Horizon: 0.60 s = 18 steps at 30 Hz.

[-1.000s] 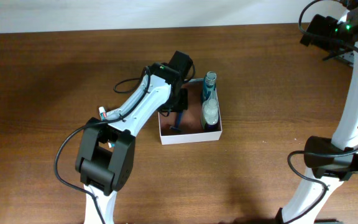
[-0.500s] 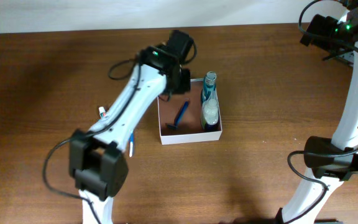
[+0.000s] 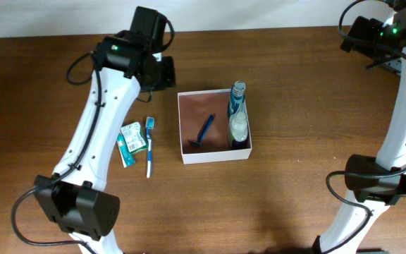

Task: Pack container
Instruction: 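Open the left gripper to drop the razor and withdraw left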

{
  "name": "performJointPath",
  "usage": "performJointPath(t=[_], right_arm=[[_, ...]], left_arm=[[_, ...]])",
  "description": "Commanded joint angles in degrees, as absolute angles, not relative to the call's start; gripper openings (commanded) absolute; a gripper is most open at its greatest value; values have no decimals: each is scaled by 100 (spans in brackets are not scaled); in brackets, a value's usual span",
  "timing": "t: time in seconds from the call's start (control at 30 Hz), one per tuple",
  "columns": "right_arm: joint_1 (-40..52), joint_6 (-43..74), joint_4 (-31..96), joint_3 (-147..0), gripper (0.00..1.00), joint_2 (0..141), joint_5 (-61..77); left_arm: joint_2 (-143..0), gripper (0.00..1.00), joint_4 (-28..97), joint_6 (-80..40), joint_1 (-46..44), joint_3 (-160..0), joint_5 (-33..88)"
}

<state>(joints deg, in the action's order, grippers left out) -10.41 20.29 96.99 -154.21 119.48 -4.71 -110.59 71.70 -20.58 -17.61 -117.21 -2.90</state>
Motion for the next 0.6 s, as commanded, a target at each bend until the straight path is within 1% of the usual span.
performJointPath(t=[0.0, 0.23, 0.43, 0.57], right_arm=[[-1057, 1975, 9732, -15430, 99, 11865, -519], [-1057, 1975, 9732, -15430, 98, 11865, -519], [-1059, 1975, 9730, -15430, 98, 11865, -519], [-1057, 1975, 9730, -15430, 98, 11865, -519]], left_arm=[[-11050, 1, 7273, -1964, -1492, -11732, -502], [-11067, 1, 7470, -1964, -1188, -11657, -563], [-11067, 1, 7402, -2034, -1155, -11006, -607], [-11067, 5, 7336, -2351, -1127, -10407, -635]])
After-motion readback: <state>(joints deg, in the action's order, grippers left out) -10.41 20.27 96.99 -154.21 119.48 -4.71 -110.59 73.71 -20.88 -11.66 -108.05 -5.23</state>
